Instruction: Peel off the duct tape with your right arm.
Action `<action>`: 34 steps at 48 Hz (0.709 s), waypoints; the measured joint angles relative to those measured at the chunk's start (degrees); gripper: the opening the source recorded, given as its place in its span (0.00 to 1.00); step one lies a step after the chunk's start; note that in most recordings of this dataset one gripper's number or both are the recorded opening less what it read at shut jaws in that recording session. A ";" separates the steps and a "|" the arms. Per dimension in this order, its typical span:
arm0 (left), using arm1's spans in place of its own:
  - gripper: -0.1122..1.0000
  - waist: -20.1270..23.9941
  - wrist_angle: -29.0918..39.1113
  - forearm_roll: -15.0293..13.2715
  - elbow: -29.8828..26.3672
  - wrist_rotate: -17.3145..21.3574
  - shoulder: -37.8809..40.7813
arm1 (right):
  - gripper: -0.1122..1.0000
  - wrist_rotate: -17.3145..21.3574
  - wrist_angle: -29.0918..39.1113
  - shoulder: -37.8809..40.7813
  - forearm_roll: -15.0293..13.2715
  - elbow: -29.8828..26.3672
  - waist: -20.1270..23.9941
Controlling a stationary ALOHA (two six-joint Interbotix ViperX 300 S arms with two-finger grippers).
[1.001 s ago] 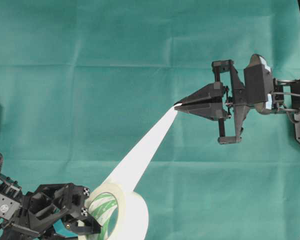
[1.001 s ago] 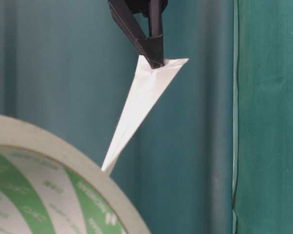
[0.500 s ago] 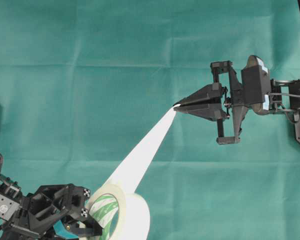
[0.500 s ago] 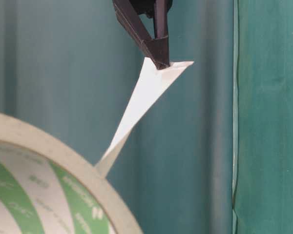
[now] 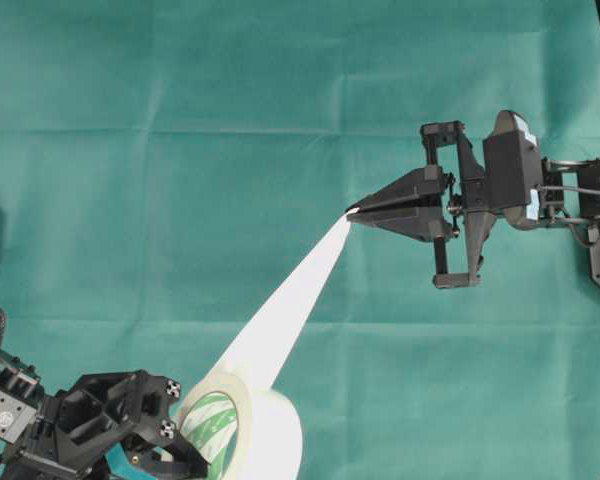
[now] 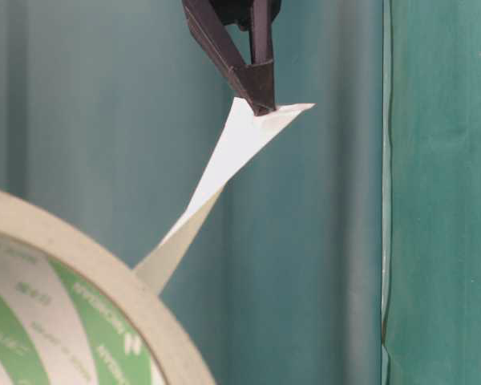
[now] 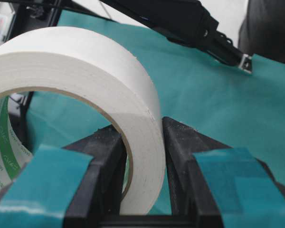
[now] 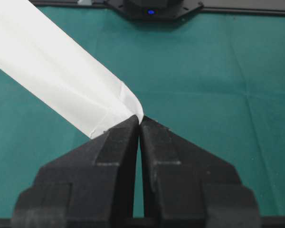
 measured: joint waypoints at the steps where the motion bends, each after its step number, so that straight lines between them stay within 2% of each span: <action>1: 0.29 0.00 0.00 0.00 0.00 0.00 0.00 | 0.02 0.00 0.00 0.09 0.00 0.00 0.00; 18: 0.29 -0.09 0.00 0.00 0.00 0.00 0.00 | 0.02 0.00 -0.09 0.09 0.00 0.09 0.00; 23: 0.29 -0.26 -0.09 0.00 0.09 0.09 -0.09 | 0.07 -0.09 0.18 0.00 0.00 0.09 -0.18; 28: 0.29 -3.25 -0.62 -0.18 0.62 0.26 -0.35 | 0.16 0.26 0.35 0.18 0.26 0.35 -1.58; 34: 0.29 -3.08 -1.93 -0.53 1.49 -0.26 -0.44 | 0.16 0.00 0.00 0.26 0.18 0.44 -1.05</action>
